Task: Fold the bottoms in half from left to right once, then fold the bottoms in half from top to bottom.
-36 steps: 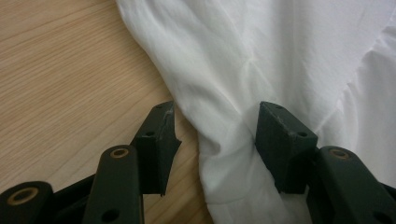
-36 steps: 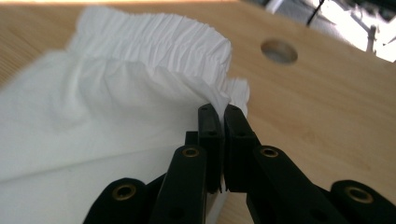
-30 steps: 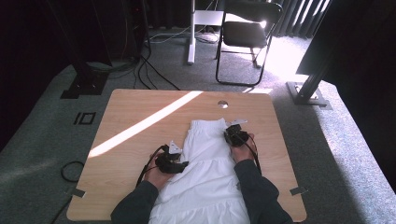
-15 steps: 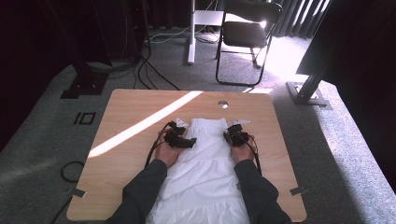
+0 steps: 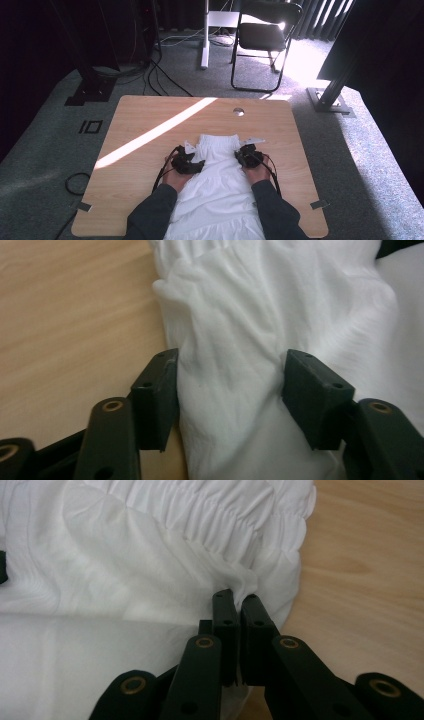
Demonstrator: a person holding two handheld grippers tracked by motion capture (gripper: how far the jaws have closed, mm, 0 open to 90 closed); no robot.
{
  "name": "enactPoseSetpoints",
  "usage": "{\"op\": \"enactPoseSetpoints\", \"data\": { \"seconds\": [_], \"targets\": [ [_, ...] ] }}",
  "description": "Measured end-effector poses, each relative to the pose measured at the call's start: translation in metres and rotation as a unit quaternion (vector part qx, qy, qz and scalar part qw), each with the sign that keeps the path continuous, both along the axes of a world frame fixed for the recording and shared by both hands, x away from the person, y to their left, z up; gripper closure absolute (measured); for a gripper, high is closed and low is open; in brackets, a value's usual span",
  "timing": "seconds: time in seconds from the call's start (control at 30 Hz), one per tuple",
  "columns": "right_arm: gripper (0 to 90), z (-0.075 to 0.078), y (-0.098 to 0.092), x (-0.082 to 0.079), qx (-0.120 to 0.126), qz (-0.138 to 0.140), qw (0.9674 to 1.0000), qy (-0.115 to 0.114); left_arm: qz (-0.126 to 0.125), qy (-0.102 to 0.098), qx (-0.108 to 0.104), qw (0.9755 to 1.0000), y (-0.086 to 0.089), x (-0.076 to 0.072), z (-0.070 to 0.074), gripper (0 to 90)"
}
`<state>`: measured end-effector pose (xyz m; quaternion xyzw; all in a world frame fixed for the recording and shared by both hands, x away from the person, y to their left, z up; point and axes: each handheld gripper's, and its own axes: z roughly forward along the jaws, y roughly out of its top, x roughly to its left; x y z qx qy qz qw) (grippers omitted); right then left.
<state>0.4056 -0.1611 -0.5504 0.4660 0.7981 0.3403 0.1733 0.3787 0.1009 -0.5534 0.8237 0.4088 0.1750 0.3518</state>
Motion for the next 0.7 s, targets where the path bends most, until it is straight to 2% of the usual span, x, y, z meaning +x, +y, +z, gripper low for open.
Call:
{"op": "enactPoseSetpoints", "data": {
  "seconds": [0.17,0.33,0.4,0.47,0.53,0.57,0.7],
  "targets": [
    [86.9,0.0,0.007,-0.009,0.005,0.016,0.9999,0.002,-0.005,0.0,-0.001,1.0,0.011,-0.013,0.0,43.1],
    [86.8,-0.001,0.005,-0.008,0.016,0.018,0.9997,0.004,-0.001,0.006,0.001,1.0,0.01,-0.013,0.001,43.1],
    [86.8,-0.002,0.004,-0.008,0.021,0.018,0.9996,0.006,-0.005,0.019,-0.002,0.9998,0.011,-0.01,0.003,42.1],
    [86.8,-0.002,0.004,-0.008,0.025,0.017,0.9995,0.005,-0.004,0.03,-0.025,0.9992,0.014,-0.005,0.007,37.9],
    [86.7,-0.002,0.004,-0.008,0.025,0.018,0.9995,0.005,0.003,0.022,-0.031,0.9993,0.015,-0.001,0.011,35.5],
    [86.8,-0.002,0.004,-0.008,0.025,0.018,0.9995,0.005,0.004,0.022,-0.042,0.9989,0.015,0.003,0.014,33.5],
    [86.7,-0.002,0.003,-0.007,0.025,0.02,0.9995,0.007,0.007,0.03,-0.043,0.9986,0.008,0.021,0.012,28.1]
  ]
}}
